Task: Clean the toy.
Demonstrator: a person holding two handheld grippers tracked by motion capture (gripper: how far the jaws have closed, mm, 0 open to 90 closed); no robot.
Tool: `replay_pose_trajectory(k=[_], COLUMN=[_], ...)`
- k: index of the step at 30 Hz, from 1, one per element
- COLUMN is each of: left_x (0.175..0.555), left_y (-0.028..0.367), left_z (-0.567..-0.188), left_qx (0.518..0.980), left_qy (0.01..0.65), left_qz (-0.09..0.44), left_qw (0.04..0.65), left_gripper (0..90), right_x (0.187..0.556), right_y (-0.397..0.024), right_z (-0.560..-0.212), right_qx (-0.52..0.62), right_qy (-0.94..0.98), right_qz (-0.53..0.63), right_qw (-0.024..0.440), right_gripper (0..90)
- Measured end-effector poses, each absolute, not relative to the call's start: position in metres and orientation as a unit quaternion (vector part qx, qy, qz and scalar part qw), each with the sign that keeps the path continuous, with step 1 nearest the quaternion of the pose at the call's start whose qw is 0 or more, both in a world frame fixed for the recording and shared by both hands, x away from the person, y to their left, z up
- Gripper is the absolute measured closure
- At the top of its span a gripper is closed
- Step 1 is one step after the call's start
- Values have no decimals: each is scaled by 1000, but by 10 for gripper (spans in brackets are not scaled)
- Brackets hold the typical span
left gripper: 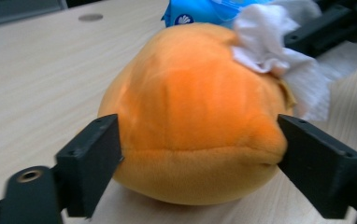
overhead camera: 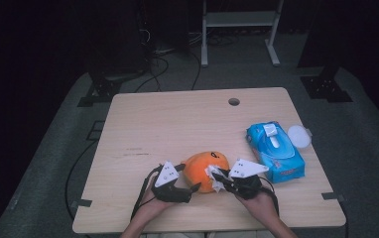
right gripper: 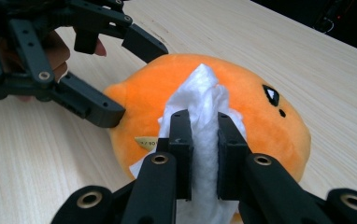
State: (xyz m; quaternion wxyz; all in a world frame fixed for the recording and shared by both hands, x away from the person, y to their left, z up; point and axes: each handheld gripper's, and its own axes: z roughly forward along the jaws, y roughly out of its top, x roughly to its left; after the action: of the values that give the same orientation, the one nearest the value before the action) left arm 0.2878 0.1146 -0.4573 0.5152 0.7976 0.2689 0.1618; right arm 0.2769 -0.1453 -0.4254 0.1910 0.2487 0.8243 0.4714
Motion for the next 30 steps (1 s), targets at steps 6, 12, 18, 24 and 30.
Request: replay_pose_trajectory(k=[6, 12, 18, 24, 30], left_x=[285, 280, 289, 291, 278], left_y=[110, 106, 112, 113, 99], left_z=[-458, -455, -454, -457, -451], left_qx=[812, 821, 784, 785, 810], left_qy=[239, 209, 287, 290, 224], left_qz=[174, 190, 130, 124, 177], left_qw=[503, 495, 535, 533, 512], left_gripper=[275, 347, 168, 288, 350], right_x=[261, 270, 276, 268, 265], right_y=[-127, -131, -146, -133, -122], right_z=[-425, -418, -424, -423, -416], right_qx=[212, 211, 236, 219, 199], right_qy=[837, 833, 830, 838, 843], right_qz=[467, 461, 455, 462, 454], right_qw=[191, 221, 219, 190, 208], right_gripper=[788, 787, 789, 791, 793])
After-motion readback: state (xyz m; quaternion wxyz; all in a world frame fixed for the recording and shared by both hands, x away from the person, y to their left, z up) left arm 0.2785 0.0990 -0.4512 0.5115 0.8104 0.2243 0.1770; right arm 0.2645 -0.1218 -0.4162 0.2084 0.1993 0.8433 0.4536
